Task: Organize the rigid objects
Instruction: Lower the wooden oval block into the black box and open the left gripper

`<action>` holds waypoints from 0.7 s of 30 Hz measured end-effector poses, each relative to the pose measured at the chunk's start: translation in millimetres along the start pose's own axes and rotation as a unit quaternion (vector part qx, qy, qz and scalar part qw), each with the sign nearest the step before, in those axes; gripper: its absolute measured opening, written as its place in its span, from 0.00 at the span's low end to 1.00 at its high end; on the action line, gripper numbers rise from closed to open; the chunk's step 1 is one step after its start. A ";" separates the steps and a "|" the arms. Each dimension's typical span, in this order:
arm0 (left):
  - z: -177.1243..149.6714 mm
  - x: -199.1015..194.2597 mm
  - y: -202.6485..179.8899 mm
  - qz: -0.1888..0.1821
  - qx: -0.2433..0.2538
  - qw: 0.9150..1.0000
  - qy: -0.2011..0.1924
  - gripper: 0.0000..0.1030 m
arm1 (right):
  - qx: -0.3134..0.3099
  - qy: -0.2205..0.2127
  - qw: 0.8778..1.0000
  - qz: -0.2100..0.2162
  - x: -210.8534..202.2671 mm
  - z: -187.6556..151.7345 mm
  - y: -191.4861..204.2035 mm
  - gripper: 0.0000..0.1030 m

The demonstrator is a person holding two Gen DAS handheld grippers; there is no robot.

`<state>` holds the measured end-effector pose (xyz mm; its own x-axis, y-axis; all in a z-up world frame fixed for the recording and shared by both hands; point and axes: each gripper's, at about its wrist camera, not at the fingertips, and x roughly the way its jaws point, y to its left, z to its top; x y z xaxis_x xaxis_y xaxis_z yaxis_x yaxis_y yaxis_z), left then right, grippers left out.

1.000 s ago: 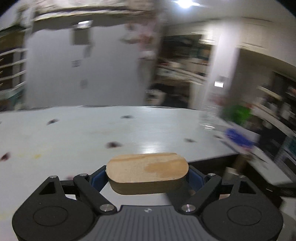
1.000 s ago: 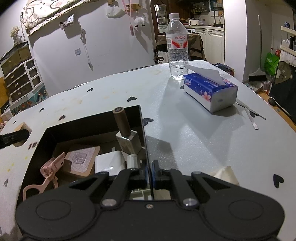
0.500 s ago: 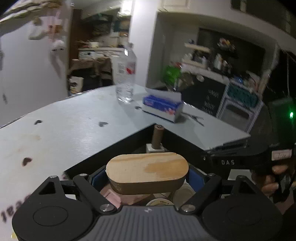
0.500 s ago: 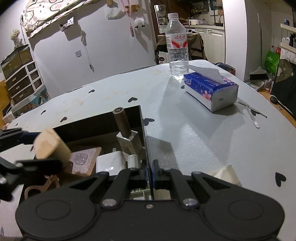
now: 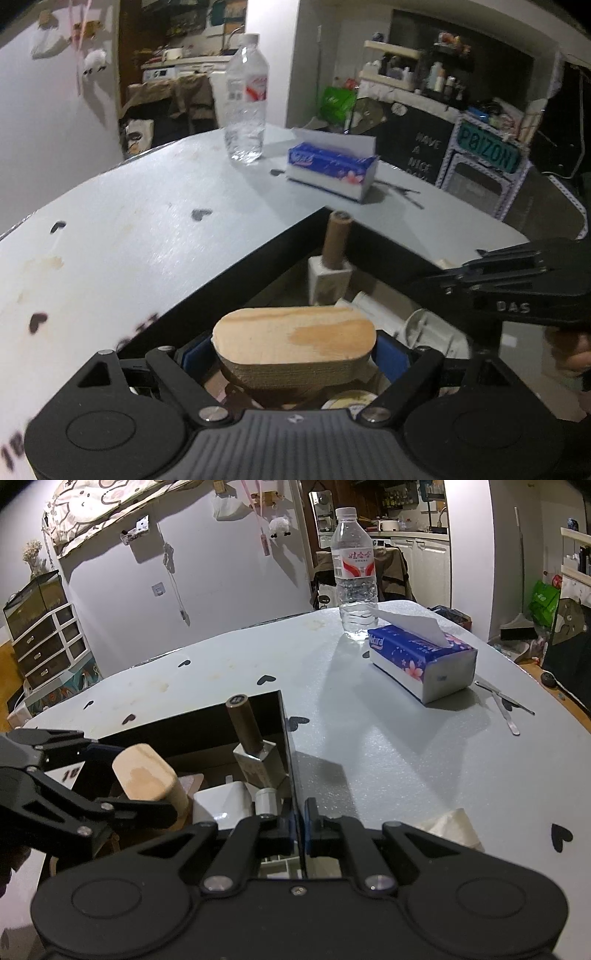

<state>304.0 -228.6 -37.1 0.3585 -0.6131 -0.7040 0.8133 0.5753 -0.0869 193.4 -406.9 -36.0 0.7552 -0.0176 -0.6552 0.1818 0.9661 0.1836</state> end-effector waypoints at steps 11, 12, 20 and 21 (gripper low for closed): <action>1.3 -16.6 -11.7 -0.010 -0.010 1.000 -0.010 1.00 | 0.005 0.005 1.000 0.009 1.0 1.8 -3.6 0.06; 1.3 -17.9 -14.0 -0.008 -0.010 1.000 -0.010 1.00 | 0.005 0.007 1.000 0.011 1.5 2.4 -4.4 0.06; 0.1 -33.4 -27.4 0.012 -0.015 1.000 -0.016 1.00 | 0.009 0.010 0.999 0.030 2.5 3.1 -11.1 0.07; 0.0 -36.1 -28.5 0.014 -0.016 1.000 -0.018 1.00 | 0.009 0.011 0.999 0.032 2.6 3.3 -11.4 0.07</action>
<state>267.9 -222.9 -9.2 0.3971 -0.6153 -0.6809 0.7880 0.6090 -0.0907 195.4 -418.8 -37.4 0.7512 0.0495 -0.6582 0.1458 0.9601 0.2385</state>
